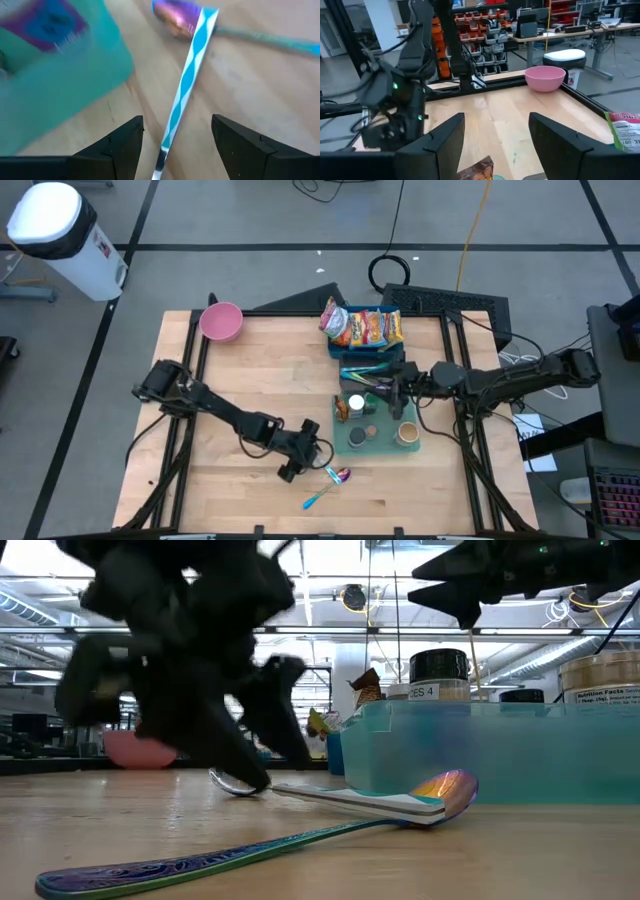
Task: Pick & Place Food Item
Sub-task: Put the blue patterned spoon into the black bin
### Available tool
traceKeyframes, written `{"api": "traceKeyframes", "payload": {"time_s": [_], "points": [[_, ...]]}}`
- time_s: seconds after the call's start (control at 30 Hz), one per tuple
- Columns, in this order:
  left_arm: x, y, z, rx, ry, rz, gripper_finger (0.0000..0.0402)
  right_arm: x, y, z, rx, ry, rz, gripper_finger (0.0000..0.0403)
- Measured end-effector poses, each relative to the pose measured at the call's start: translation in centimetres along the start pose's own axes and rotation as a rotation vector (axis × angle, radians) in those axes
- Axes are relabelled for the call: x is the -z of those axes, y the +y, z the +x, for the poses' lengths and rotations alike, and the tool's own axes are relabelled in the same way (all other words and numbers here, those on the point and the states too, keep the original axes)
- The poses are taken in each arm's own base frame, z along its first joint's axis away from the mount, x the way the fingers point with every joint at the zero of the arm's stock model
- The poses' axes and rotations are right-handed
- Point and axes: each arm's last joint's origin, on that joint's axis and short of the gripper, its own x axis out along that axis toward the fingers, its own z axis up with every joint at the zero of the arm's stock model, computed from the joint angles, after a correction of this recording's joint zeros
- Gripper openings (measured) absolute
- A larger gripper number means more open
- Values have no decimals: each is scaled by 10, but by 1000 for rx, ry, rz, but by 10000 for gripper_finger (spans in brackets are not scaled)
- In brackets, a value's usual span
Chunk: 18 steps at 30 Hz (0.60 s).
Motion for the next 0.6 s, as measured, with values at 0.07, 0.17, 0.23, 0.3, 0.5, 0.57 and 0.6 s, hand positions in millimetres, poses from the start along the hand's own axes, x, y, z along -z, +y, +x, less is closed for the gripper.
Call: {"api": "traceKeyframes", "payload": {"time_s": [0.07,0.17,0.23,0.3,0.5,0.57,0.6], "points": [[6,0,7,7,24,-15,243,0,1,0,-3,4,-1,210],[11,0,12,9,55,-40,243,0,1,0,-3,3,-1,206],[15,-1,13,16,88,-61,237,0,1,0,-3,3,-4,205],[18,-2,14,25,116,-86,218,0,1,0,-3,3,-4,205],[21,-3,14,39,154,-251,100,0,1,0,-4,4,-4,205],[24,-1,14,52,169,-277,54,0,1,0,-4,4,-4,205],[24,0,13,59,171,-277,32,0,1,0,-4,4,-4,205]]}}
